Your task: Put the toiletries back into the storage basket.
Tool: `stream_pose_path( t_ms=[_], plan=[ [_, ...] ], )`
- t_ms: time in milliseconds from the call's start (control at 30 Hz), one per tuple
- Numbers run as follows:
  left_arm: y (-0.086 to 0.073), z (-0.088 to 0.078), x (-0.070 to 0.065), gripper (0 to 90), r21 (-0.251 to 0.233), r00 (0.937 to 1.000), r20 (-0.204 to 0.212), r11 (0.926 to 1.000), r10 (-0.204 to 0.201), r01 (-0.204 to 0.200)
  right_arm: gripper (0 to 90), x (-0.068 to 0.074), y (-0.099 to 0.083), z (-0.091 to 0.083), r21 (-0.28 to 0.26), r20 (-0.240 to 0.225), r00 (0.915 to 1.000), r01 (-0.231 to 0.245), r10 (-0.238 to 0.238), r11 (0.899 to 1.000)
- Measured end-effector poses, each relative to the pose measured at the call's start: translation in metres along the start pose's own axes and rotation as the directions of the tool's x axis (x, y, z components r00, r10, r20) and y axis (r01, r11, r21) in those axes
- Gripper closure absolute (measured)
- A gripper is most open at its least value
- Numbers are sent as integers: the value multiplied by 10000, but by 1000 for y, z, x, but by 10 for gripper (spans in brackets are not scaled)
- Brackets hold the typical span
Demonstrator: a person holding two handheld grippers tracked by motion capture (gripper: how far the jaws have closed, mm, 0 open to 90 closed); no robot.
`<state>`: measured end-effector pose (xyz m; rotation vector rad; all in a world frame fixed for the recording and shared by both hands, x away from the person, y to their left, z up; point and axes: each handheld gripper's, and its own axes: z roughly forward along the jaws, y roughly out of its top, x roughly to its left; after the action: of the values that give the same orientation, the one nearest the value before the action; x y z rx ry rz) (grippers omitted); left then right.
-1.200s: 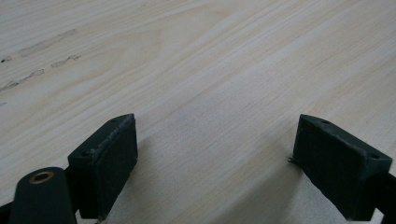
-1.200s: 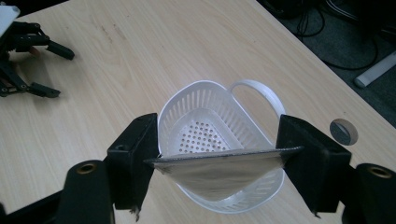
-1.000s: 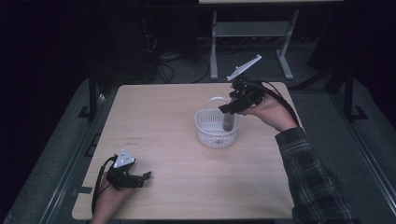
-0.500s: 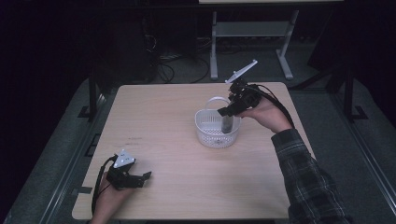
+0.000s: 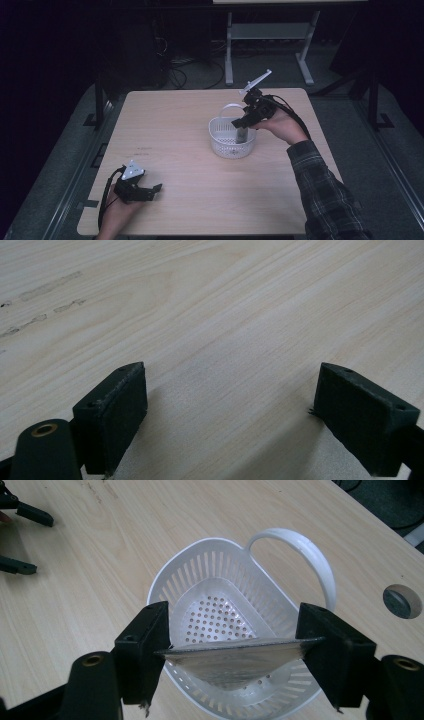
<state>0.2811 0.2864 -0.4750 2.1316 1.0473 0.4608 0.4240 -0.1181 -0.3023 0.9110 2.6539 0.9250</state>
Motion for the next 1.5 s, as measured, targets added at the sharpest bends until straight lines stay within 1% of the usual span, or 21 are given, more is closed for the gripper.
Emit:
stream_pose_path(
  t_ms=[133, 300, 733, 800, 1000, 1067, 1200, 1500],
  plan=[
    [0, 0, 0, 132, 1, 10000, -1, 10000, 1, -1, 300, 0, -3, 6, 78, -66, 9999, -86, 86, 9999],
    [0, 0, 0, 132, 3, 10000, -2, 10000, 0, 0, 300, 0, -5, 11, 171, -52, 10000, -38, 39, 9998],
    [0, 0, 0, 131, 12, 10000, 11, 10000, -5, 5, 300, -1, -12, 26, 390, -92, 9999, -105, 109, 9992],
    [0, 0, 0, 132, 16, 10000, 11, 10000, -1, 1, 299, -1, -13, 29, 534, -64, 9999, -108, 111, 9985],
    [0, 0, 0, 132, 8, 10000, 14, 10000, -4, 4, 299, -1, -14, 32, 642, -77, 9999, -77, 82, 9979],
    [0, 0, 0, 132, 8, 10000, 14, 10000, -3, 3, 299, -1, -16, 34, 694, -78, 10000, 3, 2, 9976],
    [0, 0, 0, 132, 10, 10000, 9, 10000, -8, 8, 299, -1, -17, 37, 782, -61, 10000, -18, 23, 9969],
    [0, 0, 0, 132, 14, 10000, 10, 10000, -4, 4, 293, -2, -19, 37, 788, -90, 9999, -77, 84, 9969]
  ],
)
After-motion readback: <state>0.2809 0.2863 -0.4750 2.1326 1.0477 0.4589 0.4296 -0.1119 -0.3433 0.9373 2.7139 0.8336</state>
